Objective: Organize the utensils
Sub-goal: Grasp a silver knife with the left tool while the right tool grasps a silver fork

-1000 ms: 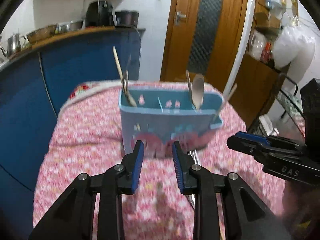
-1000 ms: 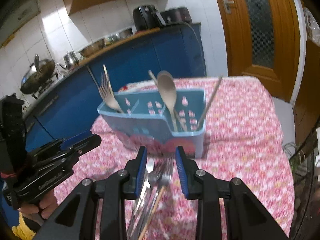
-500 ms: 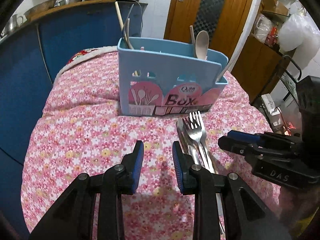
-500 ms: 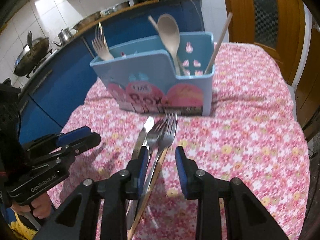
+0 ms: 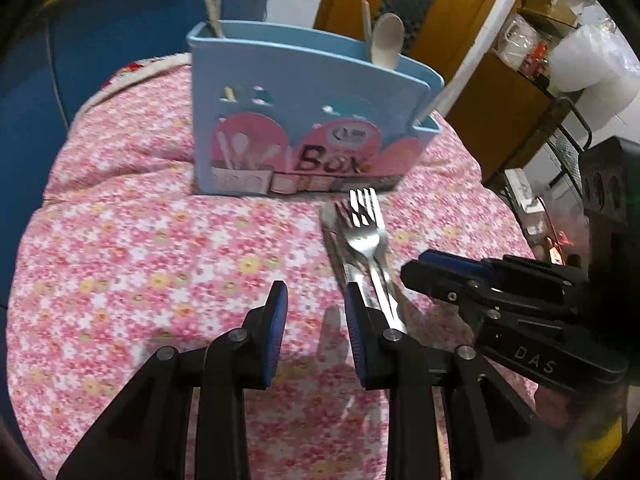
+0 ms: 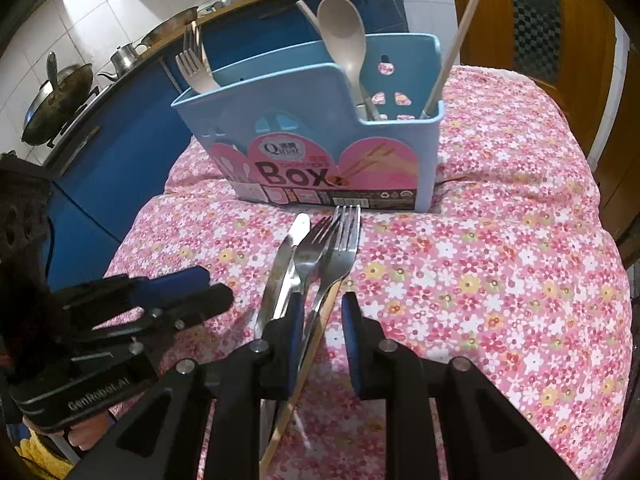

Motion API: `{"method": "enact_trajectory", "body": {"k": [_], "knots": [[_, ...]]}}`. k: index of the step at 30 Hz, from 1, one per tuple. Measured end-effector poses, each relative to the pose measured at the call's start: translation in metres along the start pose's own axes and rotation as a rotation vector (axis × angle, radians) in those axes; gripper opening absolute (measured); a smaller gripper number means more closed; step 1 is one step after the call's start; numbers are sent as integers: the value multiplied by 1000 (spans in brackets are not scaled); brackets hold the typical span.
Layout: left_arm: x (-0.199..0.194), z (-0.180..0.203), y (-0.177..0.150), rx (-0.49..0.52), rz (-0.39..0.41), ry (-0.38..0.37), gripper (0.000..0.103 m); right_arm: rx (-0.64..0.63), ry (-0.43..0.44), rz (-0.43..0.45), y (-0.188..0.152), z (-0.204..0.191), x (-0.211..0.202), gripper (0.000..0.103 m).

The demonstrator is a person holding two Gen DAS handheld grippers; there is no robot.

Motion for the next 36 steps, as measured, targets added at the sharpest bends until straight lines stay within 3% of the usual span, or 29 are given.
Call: {"method": "enact_trajectory", "body": {"k": [6, 14, 19, 36], "knots": [[17, 7, 2, 1, -43, -37, 27, 19, -8, 6, 1, 7, -3, 22], [41, 6, 5, -28, -77, -56, 5, 33, -14, 26, -1, 15, -8, 22], [40, 4, 5, -34, -68, -56, 3, 37, -9, 28, -1, 17, -8, 22], [-27, -36, 6, -96, 109, 32, 0, -17, 31, 1, 7, -12, 2, 22]]}}
Point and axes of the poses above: each gripper's, at about its wrist camera, not at the fingertips, and x roughly the way its jaws point, z to its right, y to its top, the point moved 2 cm from there along x, roughly the way its jaws point, and after that the axes turned 14 degrees about -y, right-handed, at the moved point
